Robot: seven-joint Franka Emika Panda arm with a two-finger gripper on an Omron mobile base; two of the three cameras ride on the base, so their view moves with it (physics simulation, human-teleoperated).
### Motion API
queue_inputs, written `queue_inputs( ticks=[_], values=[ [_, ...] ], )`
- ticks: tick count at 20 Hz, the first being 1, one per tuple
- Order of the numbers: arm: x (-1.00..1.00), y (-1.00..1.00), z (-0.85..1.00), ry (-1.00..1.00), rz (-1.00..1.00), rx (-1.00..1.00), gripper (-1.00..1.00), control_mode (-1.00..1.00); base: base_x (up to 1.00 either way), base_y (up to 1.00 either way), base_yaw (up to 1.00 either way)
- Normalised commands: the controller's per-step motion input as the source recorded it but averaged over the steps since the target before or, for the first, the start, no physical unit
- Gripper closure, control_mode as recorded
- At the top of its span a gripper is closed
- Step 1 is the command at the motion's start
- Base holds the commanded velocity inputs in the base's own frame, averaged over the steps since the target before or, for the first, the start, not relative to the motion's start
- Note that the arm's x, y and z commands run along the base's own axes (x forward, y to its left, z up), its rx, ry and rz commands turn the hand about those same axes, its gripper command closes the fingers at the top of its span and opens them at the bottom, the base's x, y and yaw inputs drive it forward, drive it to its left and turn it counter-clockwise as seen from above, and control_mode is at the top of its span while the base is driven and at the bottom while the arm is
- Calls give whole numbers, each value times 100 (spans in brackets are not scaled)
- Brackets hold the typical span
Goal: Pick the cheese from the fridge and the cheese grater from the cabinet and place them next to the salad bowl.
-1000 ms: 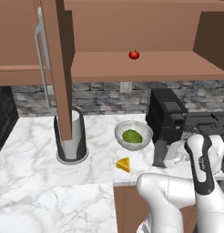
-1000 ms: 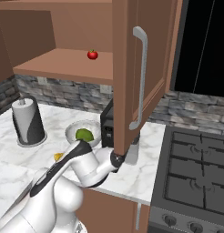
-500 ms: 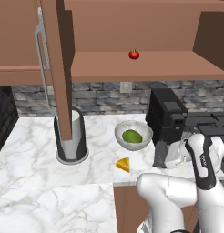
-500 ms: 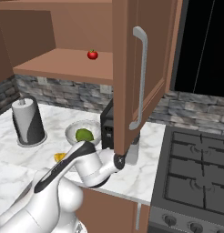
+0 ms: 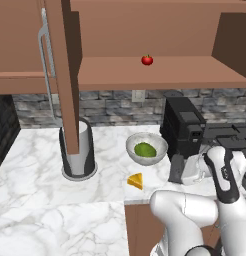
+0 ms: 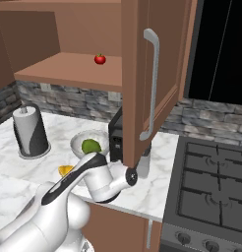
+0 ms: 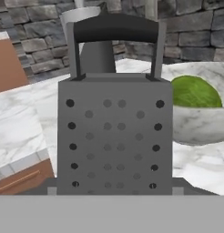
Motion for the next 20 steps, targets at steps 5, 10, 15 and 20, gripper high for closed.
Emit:
queue_inputs(
  ticks=[5, 10, 15, 20],
  values=[
    [7, 18, -23, -2, -13, 0, 100, -100, 0, 0, 0],
    [2, 18, -22, 0, -10, -1, 100, -100, 0, 0, 0],
    [0, 32, -13, 0, -2, 0, 100, -100, 0, 0, 0],
    [0, 42, -13, 0, 0, -2, 100, -100, 0, 0, 0]
  ],
)
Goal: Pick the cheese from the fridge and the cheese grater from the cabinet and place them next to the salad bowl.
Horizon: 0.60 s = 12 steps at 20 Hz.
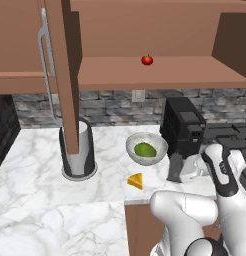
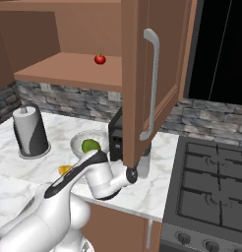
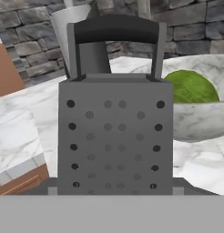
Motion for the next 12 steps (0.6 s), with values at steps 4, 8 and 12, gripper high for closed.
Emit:
queue_inputs(
  ticks=[4, 8, 12],
  values=[
    [2, 37, -19, 0, -1, -1, 100, -100, 0, 0, 0],
    [3, 35, -23, 0, -1, -1, 100, -100, 0, 0, 0],
    [2, 27, -26, 0, 0, -1, 100, -100, 0, 0, 0]
  ],
)
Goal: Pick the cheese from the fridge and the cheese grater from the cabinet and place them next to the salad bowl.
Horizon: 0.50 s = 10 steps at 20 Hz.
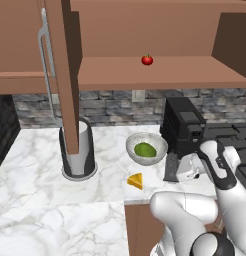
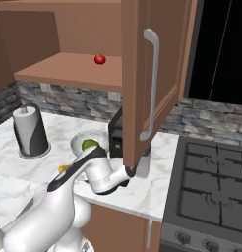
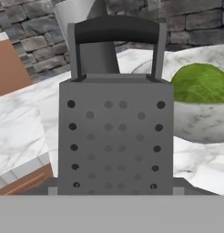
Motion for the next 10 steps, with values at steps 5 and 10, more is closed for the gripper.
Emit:
queue_inputs(
  ticks=[5, 10],
  values=[
    [2, 22, -29, 0, -1, 0, 100, -100, 0, 0, 0],
    [3, 23, -33, 0, -4, 0, 100, -100, 0, 0, 0]
  ],
)
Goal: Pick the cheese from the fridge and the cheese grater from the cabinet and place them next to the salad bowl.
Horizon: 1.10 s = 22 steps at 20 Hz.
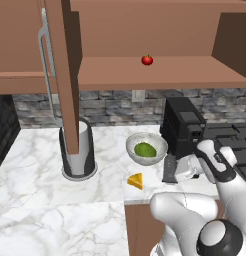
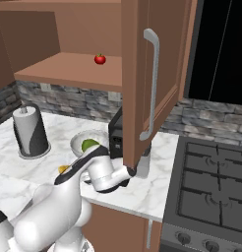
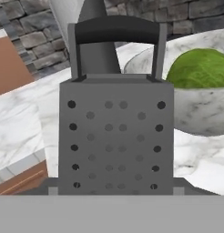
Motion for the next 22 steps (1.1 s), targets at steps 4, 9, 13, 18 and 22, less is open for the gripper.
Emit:
queue_inputs(
  ticks=[4, 9, 13, 18, 22],
  values=[
    [7, 24, -32, 0, -8, 0, 100, -100, 0, 0, 0],
    [4, 25, -29, 0, -7, -1, 100, -100, 0, 0, 0],
    [0, 30, -30, -5, -7, -5, 100, -100, 0, 0, 0],
    [0, 29, -33, -12, -7, -8, 100, -100, 0, 0, 0],
    [0, 30, -37, -12, -7, -9, 100, -100, 0, 0, 0]
  ],
)
